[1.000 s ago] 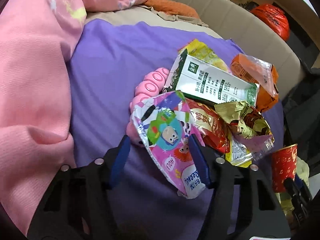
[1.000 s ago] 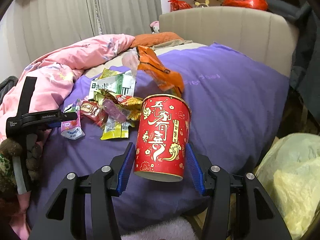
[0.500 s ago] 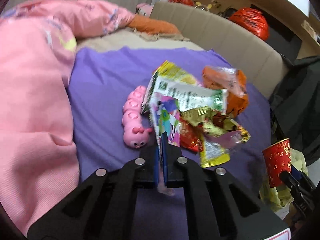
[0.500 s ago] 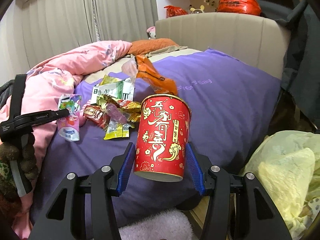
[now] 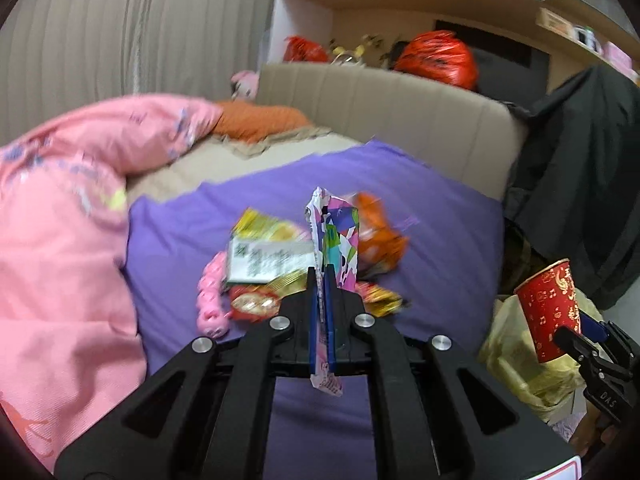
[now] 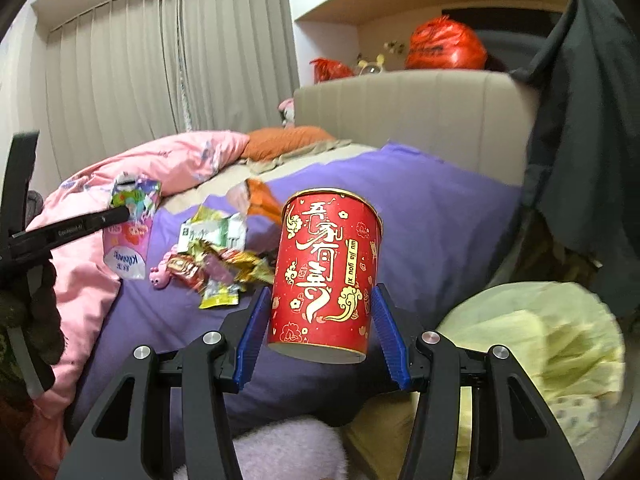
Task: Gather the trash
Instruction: 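Carry the red cup and pink wrapper over the yellow-lined bin and release both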
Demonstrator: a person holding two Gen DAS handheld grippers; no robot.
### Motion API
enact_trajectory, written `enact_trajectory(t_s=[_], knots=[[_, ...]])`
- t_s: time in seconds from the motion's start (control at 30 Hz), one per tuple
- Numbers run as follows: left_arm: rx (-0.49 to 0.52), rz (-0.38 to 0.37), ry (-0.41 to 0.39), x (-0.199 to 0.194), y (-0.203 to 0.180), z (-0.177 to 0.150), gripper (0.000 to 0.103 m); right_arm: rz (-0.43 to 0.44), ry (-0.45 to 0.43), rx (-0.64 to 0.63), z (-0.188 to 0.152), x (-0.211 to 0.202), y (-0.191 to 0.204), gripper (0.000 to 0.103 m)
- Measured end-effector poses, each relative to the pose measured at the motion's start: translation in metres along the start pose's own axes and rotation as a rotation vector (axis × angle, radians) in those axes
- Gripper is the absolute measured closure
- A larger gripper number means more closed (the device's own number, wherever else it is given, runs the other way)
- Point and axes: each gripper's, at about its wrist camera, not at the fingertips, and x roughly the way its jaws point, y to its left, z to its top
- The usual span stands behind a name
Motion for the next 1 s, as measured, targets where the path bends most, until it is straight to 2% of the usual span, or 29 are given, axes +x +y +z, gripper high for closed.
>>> enact_trajectory(t_s=[0.2, 0.33, 0.57, 0.77, 0.83, 0.87, 0.9, 1.0], knots=[[0.072, -0.097, -0.024, -0.011, -0.075, 0.009, 0.1, -0.083, -0.056, -0.018, -0.001, -0.043, -0.035, 0.054], [0.115, -0.22, 0.01, -0.004, -0.132, 0.008, 0.1, -0.178, -0.079, -0.009, -0.004, -0.073, -0.075, 0.054], [0.179, -0.434, 0.131, 0.033, -0.227, -0.003, 0.1, -0.329, -0.085, 0.041, -0.007, -0.108, -0.152, 0.054], [0.233, -0.6, 0.228, 0.074, -0.297, -0.024, 0.1, -0.329, -0.035, 0.075, -0.008, -0.107, -0.198, 0.054], [0.244, -0.67, 0.288, 0.094, -0.317, -0.034, 0.1, -0.332, -0.022, 0.074, -0.007, -0.099, -0.206, 0.054], [0.265, -0.684, 0.323, 0.104, -0.328, -0.041, 0.1, -0.327, -0.013, 0.077, -0.007, -0.094, -0.209, 0.054], [0.307, -0.663, 0.349, 0.113, -0.339, -0.05, 0.1, -0.317, -0.002, 0.082, -0.003, -0.087, -0.209, 0.054], [0.429, -0.551, 0.393, 0.133, -0.355, -0.075, 0.1, -0.27, 0.04, 0.101, -0.006, -0.071, -0.214, 0.054]])
